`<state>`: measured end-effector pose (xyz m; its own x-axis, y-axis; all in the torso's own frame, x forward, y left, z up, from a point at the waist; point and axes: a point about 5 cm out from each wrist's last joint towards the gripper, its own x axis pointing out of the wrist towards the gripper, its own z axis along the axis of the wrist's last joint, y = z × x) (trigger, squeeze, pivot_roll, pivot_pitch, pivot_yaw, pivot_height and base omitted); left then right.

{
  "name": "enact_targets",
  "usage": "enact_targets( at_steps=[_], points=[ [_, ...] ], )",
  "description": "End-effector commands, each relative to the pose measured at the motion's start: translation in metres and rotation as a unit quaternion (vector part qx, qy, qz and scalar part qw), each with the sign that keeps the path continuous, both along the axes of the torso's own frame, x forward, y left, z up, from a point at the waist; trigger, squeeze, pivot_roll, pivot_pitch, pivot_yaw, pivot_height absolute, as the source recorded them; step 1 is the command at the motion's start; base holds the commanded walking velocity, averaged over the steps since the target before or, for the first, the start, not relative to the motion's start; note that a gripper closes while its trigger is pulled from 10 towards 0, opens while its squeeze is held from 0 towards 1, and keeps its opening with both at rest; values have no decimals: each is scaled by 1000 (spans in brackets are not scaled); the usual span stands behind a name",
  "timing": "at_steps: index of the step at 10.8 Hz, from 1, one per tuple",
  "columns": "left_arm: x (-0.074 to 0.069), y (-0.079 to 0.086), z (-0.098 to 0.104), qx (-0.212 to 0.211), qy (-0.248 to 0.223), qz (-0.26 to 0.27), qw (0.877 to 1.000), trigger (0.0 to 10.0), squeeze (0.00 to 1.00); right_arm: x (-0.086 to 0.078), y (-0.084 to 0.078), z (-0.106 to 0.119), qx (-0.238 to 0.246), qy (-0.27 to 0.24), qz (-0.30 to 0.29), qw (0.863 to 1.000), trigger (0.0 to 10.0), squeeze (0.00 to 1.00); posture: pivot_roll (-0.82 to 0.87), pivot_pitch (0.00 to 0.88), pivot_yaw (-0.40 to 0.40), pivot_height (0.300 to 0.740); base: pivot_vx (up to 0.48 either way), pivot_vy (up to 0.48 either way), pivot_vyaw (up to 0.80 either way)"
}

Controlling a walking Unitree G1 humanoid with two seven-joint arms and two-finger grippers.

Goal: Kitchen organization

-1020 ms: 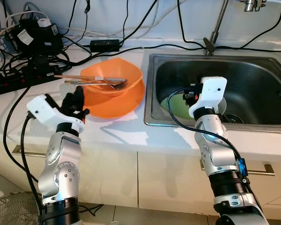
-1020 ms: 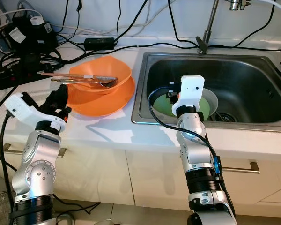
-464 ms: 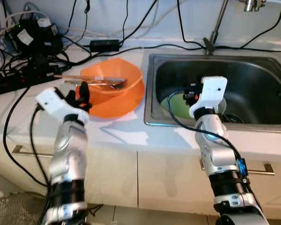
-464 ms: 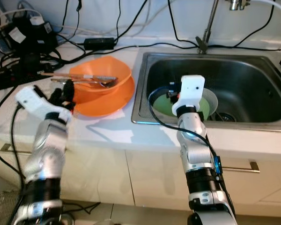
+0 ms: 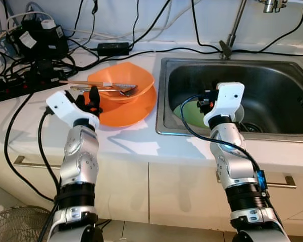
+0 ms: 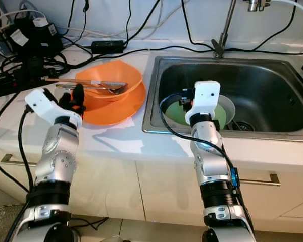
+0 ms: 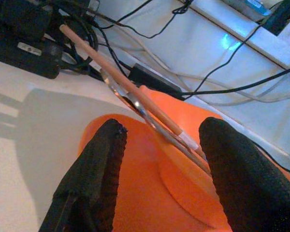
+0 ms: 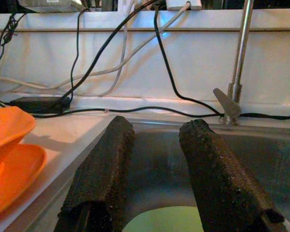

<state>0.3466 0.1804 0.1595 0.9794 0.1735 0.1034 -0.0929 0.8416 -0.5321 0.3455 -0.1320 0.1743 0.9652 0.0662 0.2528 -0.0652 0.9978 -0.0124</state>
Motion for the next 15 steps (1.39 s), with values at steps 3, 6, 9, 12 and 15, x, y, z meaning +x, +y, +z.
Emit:
enact_targets(
  at_steps=[3,6,9,12,15],
  points=[
    [13,1,10,7,-15,8,1000,10000,0,2,1,8,0,-13,5,1000,10000,0,60,0,39,740,0,0,0],
    [20,1,13,4,-20,13,1000,10000,0,2,-1,9,-2,-14,3,1000,10000,0,53,0,38,740,0,0,0],
    [21,3,10,2,-13,20,1000,0,0,2,-1,8,-3,-13,4,1000,10000,0,53,0,36,740,0,0,0],
    [23,3,7,-2,-10,22,1000,0,0,2,-1,8,-4,-11,6,1000,10000,0,52,0,33,740,0,0,0],
    [23,2,10,-3,-15,19,1000,0,0,2,-1,8,-5,-12,5,1000,10000,0,51,0,31,740,0,0,0]
  ],
)
